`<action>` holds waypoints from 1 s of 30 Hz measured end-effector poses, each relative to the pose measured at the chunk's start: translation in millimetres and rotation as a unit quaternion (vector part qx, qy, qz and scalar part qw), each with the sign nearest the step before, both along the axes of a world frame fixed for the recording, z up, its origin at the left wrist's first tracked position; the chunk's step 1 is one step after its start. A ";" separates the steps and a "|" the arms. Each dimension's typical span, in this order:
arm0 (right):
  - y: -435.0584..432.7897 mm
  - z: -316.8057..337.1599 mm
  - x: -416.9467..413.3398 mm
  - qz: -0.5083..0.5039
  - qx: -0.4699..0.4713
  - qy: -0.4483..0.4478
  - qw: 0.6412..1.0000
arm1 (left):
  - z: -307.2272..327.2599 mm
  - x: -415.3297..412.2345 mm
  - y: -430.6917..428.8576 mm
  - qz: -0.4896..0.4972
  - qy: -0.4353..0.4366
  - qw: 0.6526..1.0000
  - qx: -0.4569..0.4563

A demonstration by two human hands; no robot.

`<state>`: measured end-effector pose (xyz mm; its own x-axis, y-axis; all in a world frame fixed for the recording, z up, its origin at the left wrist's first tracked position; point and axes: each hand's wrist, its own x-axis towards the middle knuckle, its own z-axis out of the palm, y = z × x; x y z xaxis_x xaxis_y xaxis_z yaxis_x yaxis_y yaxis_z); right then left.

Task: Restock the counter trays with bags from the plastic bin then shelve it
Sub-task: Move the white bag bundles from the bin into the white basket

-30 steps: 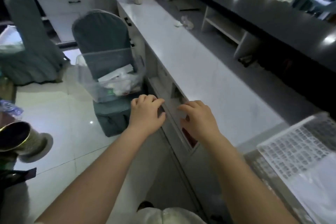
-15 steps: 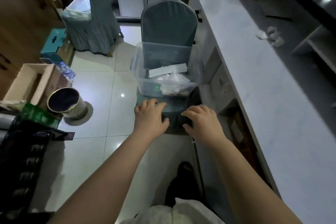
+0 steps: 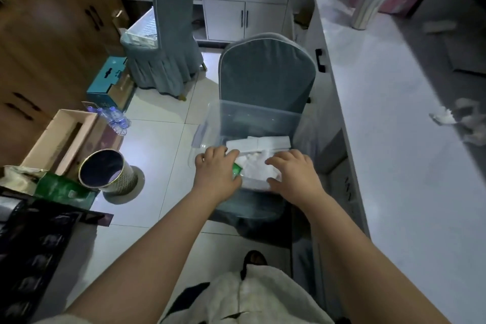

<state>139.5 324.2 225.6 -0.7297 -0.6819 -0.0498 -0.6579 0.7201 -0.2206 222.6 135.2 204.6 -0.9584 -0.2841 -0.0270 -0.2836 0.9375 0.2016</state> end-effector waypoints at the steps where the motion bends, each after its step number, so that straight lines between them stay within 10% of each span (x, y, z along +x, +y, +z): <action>1: -3.4 -4.0 -16.8 0.001 0.004 -0.006 1.000 | -4.6 -12.7 -2.4 0.001 -0.007 1.000 0.000; 30: -88.6 -215.1 -211.9 -0.185 0.064 -0.225 0.955 | -238.2 -257.1 -99.7 -0.137 -0.268 0.951 0.071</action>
